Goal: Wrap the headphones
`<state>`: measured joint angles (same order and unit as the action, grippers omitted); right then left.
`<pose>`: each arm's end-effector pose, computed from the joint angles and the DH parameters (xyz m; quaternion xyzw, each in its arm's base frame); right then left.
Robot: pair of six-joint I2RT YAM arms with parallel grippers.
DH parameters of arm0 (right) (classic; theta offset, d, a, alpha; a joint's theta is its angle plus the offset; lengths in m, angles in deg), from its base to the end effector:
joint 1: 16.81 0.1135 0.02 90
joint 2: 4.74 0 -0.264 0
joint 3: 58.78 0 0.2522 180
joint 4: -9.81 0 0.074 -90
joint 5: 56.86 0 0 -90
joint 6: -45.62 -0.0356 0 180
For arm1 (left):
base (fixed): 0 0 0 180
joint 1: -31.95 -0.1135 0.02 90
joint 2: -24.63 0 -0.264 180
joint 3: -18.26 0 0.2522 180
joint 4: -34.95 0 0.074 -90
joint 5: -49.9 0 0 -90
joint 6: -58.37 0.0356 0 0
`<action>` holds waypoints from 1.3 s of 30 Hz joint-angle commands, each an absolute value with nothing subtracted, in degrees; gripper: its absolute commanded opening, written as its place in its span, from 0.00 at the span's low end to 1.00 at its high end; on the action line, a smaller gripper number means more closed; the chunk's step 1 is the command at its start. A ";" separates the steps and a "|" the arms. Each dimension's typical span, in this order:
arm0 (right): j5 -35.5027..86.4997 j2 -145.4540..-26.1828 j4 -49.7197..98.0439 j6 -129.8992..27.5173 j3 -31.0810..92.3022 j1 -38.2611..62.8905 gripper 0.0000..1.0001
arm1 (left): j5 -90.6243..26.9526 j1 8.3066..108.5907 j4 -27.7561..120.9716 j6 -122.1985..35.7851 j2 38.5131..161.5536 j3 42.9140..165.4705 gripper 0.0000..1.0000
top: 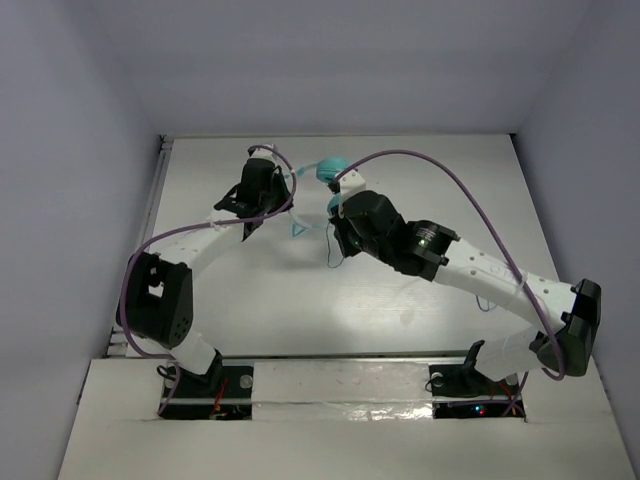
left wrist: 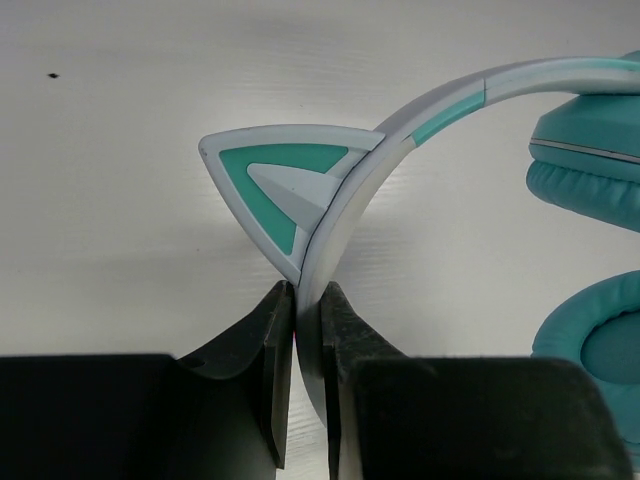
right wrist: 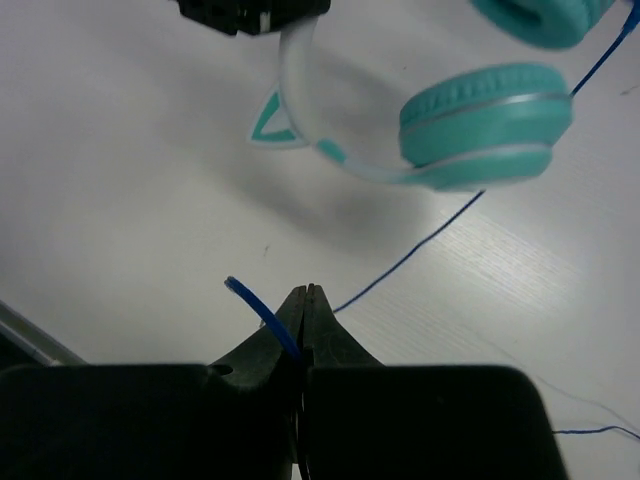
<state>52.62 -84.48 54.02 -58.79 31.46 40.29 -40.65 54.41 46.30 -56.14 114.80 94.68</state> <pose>0.1786 0.2542 0.3595 -0.2420 0.8385 0.1506 0.4644 0.3374 -0.1391 0.2711 -0.0177 0.8437 -0.2101 0.4937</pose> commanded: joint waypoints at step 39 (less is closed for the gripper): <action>59.96 -84.37 44.85 -48.15 34.35 20.19 0.00 | -16.19 64.91 35.70 -52.02 103.64 86.08 0.00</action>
<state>63.33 -84.99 50.11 -48.67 35.25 20.66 -19.45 64.31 39.61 -50.19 106.91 85.15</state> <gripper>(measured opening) 0.010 0.095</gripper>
